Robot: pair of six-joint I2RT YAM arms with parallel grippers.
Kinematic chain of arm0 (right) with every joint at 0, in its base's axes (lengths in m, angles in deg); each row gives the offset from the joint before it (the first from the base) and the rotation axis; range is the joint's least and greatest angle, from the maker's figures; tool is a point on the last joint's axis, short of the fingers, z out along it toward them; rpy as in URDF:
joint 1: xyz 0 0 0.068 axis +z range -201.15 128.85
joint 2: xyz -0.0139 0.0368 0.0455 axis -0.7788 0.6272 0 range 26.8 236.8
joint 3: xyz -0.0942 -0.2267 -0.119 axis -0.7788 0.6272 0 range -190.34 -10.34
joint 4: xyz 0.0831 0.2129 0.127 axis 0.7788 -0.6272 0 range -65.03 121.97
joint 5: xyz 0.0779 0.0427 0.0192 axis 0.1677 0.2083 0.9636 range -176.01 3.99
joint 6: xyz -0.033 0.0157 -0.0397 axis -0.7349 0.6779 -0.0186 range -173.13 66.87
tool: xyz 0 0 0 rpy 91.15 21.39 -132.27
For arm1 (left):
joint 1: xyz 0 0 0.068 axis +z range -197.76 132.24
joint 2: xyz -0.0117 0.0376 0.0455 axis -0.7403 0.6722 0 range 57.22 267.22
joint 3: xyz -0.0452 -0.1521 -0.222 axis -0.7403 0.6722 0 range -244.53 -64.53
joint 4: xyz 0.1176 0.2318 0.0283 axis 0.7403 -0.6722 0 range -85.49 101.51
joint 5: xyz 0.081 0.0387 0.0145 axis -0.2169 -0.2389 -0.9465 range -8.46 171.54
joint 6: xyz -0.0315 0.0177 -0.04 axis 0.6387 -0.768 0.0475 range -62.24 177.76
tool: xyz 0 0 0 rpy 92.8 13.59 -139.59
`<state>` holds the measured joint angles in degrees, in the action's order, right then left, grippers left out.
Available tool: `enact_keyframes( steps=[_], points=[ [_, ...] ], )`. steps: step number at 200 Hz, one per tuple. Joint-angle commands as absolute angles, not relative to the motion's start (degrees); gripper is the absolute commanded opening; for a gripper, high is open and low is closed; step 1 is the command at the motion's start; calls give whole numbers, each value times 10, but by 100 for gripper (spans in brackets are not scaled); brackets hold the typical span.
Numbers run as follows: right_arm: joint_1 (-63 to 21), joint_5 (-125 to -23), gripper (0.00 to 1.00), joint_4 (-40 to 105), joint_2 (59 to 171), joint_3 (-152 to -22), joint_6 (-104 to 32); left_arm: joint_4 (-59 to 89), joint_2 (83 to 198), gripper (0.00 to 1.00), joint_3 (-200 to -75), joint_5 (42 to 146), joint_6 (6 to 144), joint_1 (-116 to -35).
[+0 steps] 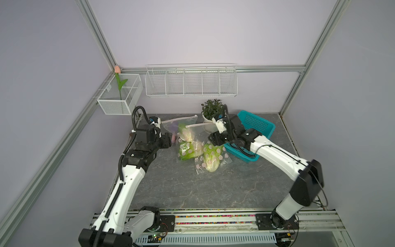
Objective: Put the chinese cabbages into a zipper bag and zip it
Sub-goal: Place the zipper food storage bag at the center of the board, then reset both arms
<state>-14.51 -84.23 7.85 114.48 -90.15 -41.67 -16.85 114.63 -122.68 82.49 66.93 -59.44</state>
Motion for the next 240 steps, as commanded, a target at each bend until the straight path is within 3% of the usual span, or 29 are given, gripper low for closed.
enact_keyframes(
  steps=[1,35,70,91,137,149,168,193,200,207,240],
  points=[
    [-209,-845,73,149,1032,-755,-383,-60,1092,67,-1145,736,676,-605],
    [-339,-1046,78,399,879,-476,-430,188,1093,68,-999,446,643,-642],
    [-422,-1161,80,552,904,-349,-476,294,1208,69,-946,257,646,-640],
    [-433,-1168,81,681,948,-290,-503,355,1261,73,-905,279,634,-622],
    [-453,-1134,90,883,1063,-261,-547,478,1320,78,-869,560,599,-537],
    [-460,-1125,92,905,1095,-259,-536,455,1331,80,-888,619,601,-515],
    [-465,-1053,99,940,1116,-250,-556,490,1348,81,-885,700,628,-482],
    [-464,-1038,94,1120,1201,-209,-578,593,1405,90,-855,728,623,-478],
    [-464,-1038,92,1113,1191,-205,-573,617,1419,91,-848,732,619,-478],
    [-465,-1038,89,1078,1172,-208,-568,636,1430,100,-844,732,617,-478],
    [-466,-1057,89,1089,1181,-209,-563,616,1423,99,-847,677,644,-478]
  ],
)
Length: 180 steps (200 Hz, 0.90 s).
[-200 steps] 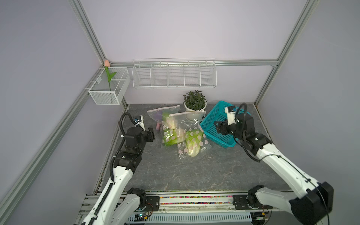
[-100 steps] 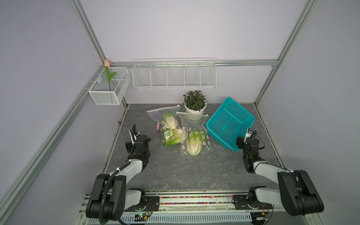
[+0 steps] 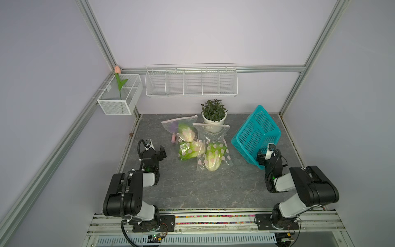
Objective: Put the chinese cabbages into a zipper bag and zip it
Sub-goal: Reset both arms
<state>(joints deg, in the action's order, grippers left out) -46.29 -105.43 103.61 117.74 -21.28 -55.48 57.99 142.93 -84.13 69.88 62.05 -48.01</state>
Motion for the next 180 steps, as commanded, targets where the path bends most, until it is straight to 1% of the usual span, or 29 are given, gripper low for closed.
enact_keyframes(
  steps=[1,65,84,180],
  points=[
    [-466,-1057,89,1087,1180,-209,-562,617,1424,99,-847,677,644,-478],
    [-465,-1057,89,1081,1180,-212,-562,596,1427,99,-860,669,639,-483],
    [-466,-1057,89,1080,1179,-212,-562,569,1431,99,-878,666,630,-490],
    [-465,-1060,89,1059,1175,-220,-561,568,1432,99,-880,664,627,-493]
  ],
)
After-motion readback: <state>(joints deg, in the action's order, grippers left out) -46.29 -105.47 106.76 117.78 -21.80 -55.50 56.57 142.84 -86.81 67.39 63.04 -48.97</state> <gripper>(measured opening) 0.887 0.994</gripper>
